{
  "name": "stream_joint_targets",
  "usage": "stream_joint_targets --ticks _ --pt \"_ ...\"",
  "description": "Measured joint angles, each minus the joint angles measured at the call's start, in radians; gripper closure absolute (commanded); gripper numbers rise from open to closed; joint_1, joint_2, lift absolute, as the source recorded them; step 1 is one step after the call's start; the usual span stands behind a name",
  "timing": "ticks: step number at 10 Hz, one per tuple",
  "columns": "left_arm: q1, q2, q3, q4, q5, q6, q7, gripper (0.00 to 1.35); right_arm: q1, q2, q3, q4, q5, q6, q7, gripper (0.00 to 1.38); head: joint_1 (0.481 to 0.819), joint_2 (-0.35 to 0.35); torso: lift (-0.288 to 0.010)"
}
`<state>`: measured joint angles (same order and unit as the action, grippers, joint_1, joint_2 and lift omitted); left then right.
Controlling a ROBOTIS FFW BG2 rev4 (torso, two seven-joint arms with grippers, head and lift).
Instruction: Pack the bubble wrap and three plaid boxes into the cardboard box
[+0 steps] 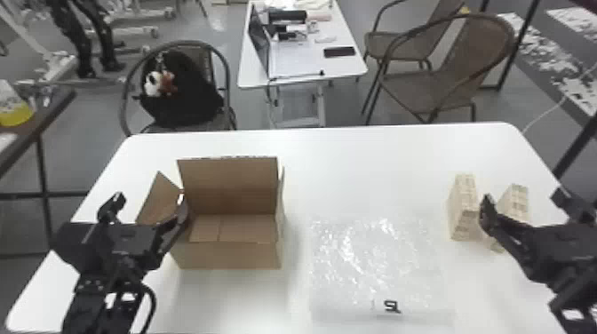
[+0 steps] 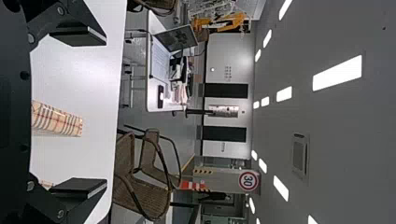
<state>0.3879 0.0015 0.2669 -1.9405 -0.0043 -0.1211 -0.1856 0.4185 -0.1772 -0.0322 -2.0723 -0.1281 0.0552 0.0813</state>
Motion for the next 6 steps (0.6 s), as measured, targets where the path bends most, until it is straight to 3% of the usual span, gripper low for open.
stream_joint_targets --ticks 6 --pt "-0.003 0.000 -0.002 -0.002 0.003 0.013 -0.004 0.17 0.003 0.000 0.000 0.001 -0.002 -0.011 0.000 0.21 0.695 0.112 -0.092"
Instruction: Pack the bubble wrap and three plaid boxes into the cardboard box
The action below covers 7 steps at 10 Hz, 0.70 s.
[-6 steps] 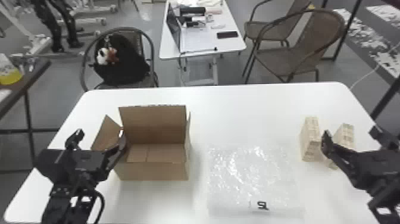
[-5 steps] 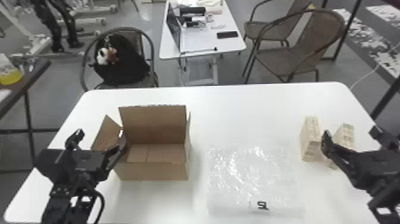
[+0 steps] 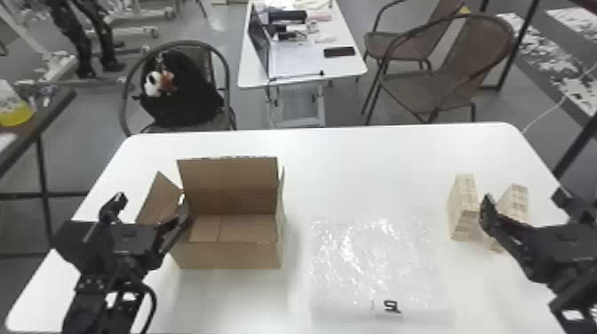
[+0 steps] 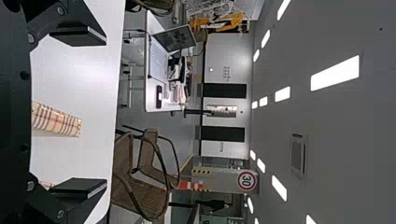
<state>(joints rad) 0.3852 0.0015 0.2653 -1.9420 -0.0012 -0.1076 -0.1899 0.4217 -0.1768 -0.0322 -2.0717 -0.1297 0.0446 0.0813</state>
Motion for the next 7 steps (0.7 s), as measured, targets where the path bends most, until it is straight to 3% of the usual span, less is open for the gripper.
stream_joint_targets --ticks 2,4,7 --pt "-0.008 0.000 0.007 0.000 0.007 0.023 -0.009 0.17 -0.001 0.000 0.000 0.001 -0.002 0.000 0.000 0.21 0.695 0.115 -0.092" --pt "-0.055 0.000 0.055 0.006 0.010 0.089 -0.098 0.17 -0.005 0.000 0.000 0.004 -0.005 0.000 0.001 0.21 0.695 0.122 -0.092" --pt "-0.132 0.000 0.131 -0.001 0.069 0.300 -0.166 0.17 -0.007 0.000 0.002 0.005 -0.005 0.000 0.002 0.21 0.695 0.157 -0.092"
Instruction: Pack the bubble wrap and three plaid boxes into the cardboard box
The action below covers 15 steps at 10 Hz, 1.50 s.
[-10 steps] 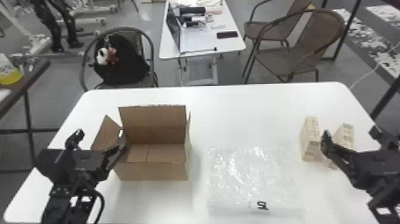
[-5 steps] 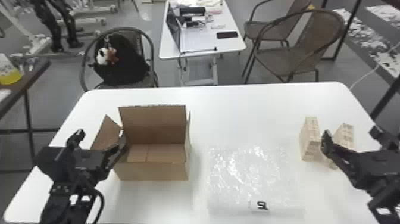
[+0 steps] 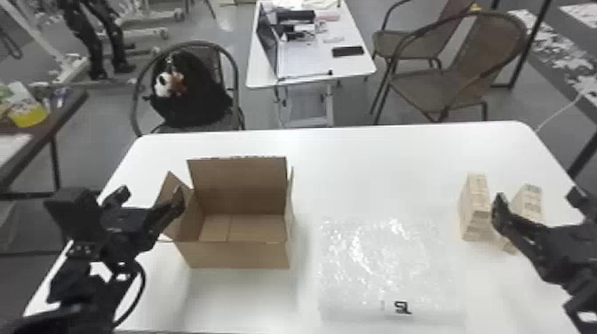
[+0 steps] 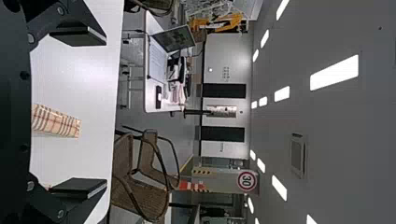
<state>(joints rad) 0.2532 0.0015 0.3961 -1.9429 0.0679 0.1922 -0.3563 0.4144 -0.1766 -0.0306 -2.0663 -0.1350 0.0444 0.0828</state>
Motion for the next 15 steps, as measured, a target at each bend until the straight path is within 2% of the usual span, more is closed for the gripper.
stream_joint_targets --ticks 3,5,7,8,9,10,14,15 --pt "-0.026 0.000 0.024 -0.001 0.038 0.113 0.004 0.18 0.000 0.000 0.001 0.001 0.001 -0.001 0.006 0.21 0.695 0.170 -0.092" --pt "-0.059 0.000 0.039 -0.001 0.059 0.247 -0.010 0.20 -0.002 0.000 0.001 0.002 0.002 -0.001 0.011 0.21 0.695 0.170 -0.092" --pt "-0.081 0.000 0.055 -0.001 0.076 0.321 -0.010 0.39 -0.002 0.000 0.001 0.003 0.002 -0.002 0.012 0.21 0.695 0.173 -0.092" --pt "-0.086 0.000 0.059 -0.001 0.082 0.340 -0.013 0.54 -0.002 0.000 0.002 0.003 0.002 -0.002 0.012 0.21 0.695 0.174 -0.092" --pt "-0.090 0.000 0.061 -0.001 0.086 0.360 -0.015 0.80 -0.002 0.000 0.001 0.003 0.002 -0.002 0.012 0.21 0.695 0.173 -0.092" --pt "-0.092 0.000 0.060 -0.001 0.088 0.377 -0.015 0.98 -0.002 0.000 0.001 0.004 0.002 -0.002 0.012 0.21 0.695 0.172 -0.092" --pt "-0.092 0.000 0.052 -0.001 0.100 0.388 -0.015 1.02 -0.002 0.000 0.001 0.008 0.000 -0.002 0.011 0.21 0.695 0.162 -0.092" --pt "-0.093 0.000 0.051 -0.001 0.103 0.388 -0.015 1.23 -0.002 0.000 0.001 0.009 -0.001 -0.002 0.011 0.21 0.695 0.161 -0.092"
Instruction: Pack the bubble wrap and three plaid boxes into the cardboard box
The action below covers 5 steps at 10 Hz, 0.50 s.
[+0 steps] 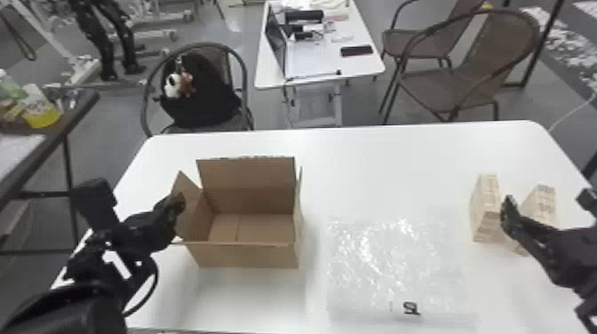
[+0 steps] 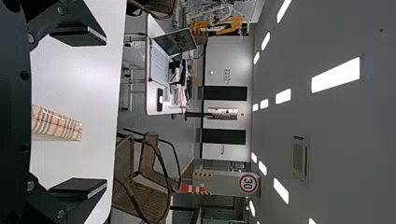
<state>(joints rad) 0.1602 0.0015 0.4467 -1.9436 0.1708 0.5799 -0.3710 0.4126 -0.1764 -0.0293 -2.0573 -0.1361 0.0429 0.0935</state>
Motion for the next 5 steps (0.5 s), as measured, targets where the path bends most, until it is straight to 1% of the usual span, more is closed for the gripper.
stream_joint_targets --ticks 3,5 --pt "0.001 0.000 -0.005 0.000 0.000 0.006 0.004 1.21 0.001 0.000 0.000 0.011 -0.014 0.000 0.000 0.21 0.695 0.158 -0.092" --pt "0.003 0.000 -0.004 0.000 -0.002 0.007 0.004 1.21 -0.002 0.000 0.001 0.064 -0.051 -0.013 0.000 0.21 0.695 0.154 -0.092"
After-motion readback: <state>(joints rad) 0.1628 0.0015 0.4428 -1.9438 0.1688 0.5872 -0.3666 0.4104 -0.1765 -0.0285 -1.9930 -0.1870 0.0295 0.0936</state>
